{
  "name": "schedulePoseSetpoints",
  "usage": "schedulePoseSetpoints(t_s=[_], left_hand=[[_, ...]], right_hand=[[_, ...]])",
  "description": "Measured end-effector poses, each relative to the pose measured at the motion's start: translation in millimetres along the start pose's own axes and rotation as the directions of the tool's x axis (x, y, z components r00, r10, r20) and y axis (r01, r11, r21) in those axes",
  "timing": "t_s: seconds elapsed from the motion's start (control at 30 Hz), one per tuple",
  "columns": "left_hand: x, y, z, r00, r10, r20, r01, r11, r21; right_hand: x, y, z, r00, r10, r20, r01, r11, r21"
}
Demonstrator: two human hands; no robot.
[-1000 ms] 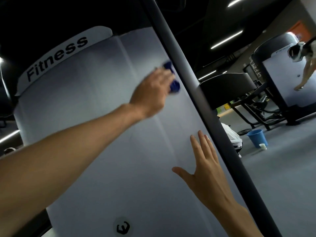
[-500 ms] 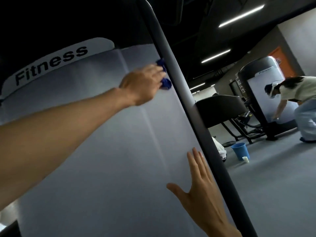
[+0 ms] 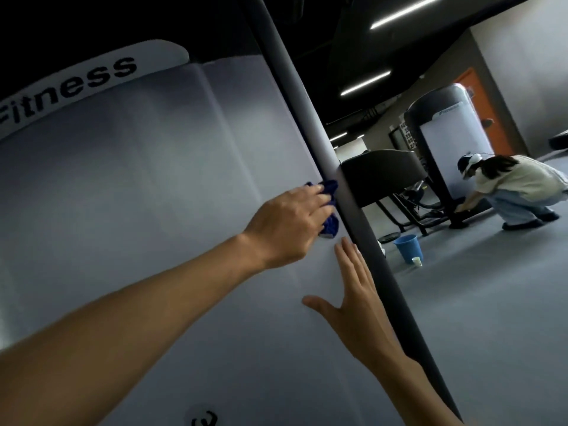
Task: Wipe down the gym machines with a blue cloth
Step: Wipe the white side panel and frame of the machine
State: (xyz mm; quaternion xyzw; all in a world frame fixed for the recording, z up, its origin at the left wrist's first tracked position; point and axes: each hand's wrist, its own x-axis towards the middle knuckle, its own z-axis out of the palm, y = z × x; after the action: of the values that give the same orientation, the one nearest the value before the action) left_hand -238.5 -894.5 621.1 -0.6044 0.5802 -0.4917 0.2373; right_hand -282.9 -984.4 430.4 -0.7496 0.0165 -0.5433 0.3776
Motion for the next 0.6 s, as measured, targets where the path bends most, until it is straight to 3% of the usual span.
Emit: schedulePoseSetpoints(t_s=[0.17,0.4,0.6], left_hand=[[-56.4,-2.2,-7.2,0.998,0.057,0.006,-0.057,0.998,0.014],[-174.9,-37.0,-32.4,0.999,-0.024,-0.038,0.028,0.994,0.106],[-147.0,-36.6,-36.5,1.0,-0.004,-0.011,0.006,0.984,0.179]], right_hand=[[-19.8,-14.3,6.4,0.999,0.023,0.029,-0.023,1.0,-0.013],[-25.9,-23.2,12.9,0.998,0.041,0.038,-0.04,0.999,-0.019],[-25.7,-20.0,12.9,0.998,0.049,0.033,-0.05,0.999,0.022]])
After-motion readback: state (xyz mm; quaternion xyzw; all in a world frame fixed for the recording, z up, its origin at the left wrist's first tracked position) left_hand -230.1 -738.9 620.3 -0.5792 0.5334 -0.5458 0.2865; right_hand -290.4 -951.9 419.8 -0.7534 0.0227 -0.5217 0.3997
